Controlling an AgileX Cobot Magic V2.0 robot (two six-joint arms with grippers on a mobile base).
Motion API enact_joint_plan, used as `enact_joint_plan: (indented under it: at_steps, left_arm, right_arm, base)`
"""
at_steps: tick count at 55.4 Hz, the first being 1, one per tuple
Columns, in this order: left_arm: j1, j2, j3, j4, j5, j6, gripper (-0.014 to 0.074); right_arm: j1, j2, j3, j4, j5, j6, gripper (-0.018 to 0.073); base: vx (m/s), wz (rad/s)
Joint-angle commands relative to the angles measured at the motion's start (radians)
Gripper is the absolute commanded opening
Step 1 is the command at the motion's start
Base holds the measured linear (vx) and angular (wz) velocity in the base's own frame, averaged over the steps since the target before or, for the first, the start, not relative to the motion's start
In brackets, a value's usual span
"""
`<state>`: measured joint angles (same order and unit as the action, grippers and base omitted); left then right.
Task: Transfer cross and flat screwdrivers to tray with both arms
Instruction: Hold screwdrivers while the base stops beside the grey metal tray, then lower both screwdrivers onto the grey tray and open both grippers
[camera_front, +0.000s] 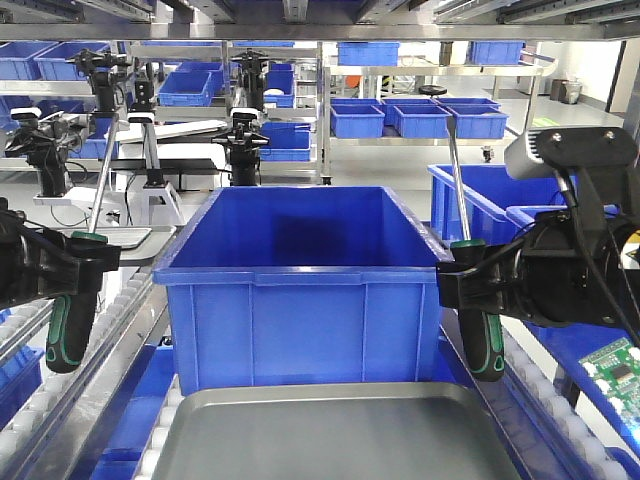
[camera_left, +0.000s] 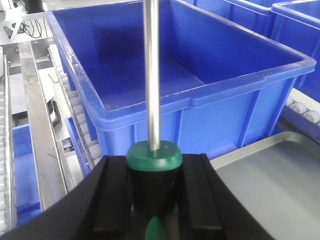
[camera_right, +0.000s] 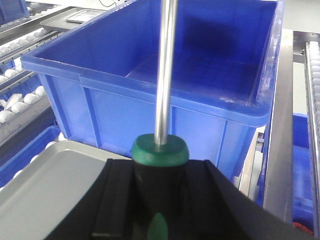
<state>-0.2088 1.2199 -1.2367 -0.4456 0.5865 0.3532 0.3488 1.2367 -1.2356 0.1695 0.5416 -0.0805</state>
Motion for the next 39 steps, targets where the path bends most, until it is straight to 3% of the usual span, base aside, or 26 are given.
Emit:
enact_joint_plan:
  at_steps: [1, 10, 21, 31, 39]
  left_arm:
    - [-0.004, -0.022, -0.029, -0.031, -0.085, -0.010, 0.0003]
    - [-0.004, -0.018, -0.029, -0.043, -0.084, -0.010, 0.0003]
    - [-0.026, 0.090, -0.029, -0.210, 0.025, -0.007, 0.0003]
    - [-0.108, 0.238, -0.029, -0.354, 0.094, -0.007, 0.0004]
    - [-0.162, 0.386, -0.029, -0.425, 0.141, -0.007, 0.0028]
  right_arm:
    - [-0.003, -0.026, -0.032, 0.001, -0.087, -0.005, -0.0008]
    - [-0.003, -0.025, -0.032, 0.002, -0.078, 0.000, -0.0008]
    - [-0.002, 0.078, -0.032, 0.069, 0.058, 0.002, -0.0008]
    - [-0.002, 0.225, -0.032, 0.163, 0.151, -0.001, -0.0007]
    - [-0.002, 0.327, -0.032, 0.210, 0.200, -0.001, 0.0013]
  base:
    - [0.00, 0.00]
    - [0.00, 0.00]
    - [0.00, 0.00]
    - [0.00, 0.00]
    - [0.00, 0.00]
